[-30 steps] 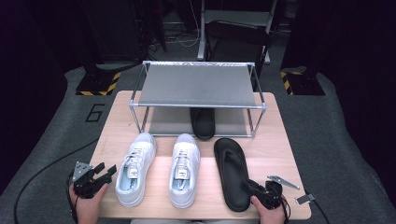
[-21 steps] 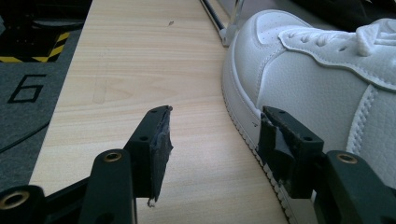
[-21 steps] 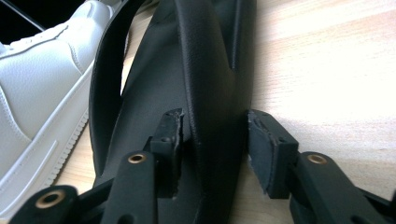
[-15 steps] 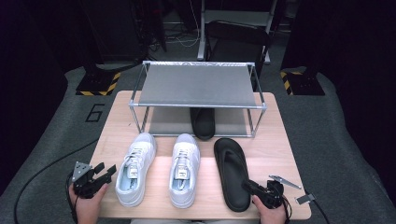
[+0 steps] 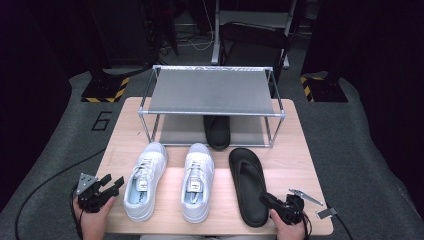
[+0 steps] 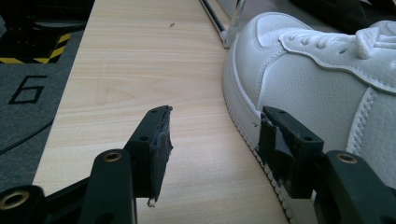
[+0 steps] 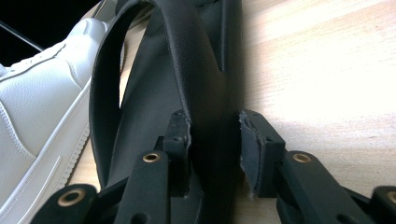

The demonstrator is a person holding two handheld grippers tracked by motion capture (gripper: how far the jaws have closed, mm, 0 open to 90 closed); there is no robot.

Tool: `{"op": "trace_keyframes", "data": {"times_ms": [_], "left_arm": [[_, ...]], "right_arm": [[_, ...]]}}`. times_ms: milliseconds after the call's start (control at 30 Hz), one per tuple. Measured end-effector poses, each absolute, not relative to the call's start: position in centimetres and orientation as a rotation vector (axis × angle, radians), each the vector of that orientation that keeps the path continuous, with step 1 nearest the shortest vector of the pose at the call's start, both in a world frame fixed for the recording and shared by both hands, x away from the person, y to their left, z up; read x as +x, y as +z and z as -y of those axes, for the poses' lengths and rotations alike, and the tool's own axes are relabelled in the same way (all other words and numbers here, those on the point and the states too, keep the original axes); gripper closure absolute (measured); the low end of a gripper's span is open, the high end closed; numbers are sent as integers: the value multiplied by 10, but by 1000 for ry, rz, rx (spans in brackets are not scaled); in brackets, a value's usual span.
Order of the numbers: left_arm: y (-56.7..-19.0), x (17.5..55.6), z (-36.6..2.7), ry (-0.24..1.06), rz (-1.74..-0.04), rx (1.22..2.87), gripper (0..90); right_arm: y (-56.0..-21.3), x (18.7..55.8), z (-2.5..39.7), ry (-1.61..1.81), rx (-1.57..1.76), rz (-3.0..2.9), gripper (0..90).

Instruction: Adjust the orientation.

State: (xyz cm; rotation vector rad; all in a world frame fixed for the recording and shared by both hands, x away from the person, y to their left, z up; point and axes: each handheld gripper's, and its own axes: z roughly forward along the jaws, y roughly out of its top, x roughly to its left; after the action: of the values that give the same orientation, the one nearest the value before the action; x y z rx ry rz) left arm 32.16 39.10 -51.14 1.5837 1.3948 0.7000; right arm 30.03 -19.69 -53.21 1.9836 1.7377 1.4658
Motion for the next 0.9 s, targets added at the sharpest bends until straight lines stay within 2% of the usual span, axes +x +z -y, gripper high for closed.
{"op": "trace_keyframes", "data": {"times_ms": [567,900], "left_arm": [[-511,321,-391,689,-1398,1598,435],[-511,322,-391,684,-1400,1601,435]], "right_arm": [[-525,296,199,1511,1977,-1667,666],[-519,310,206,1517,1998,-1611,664]]}}
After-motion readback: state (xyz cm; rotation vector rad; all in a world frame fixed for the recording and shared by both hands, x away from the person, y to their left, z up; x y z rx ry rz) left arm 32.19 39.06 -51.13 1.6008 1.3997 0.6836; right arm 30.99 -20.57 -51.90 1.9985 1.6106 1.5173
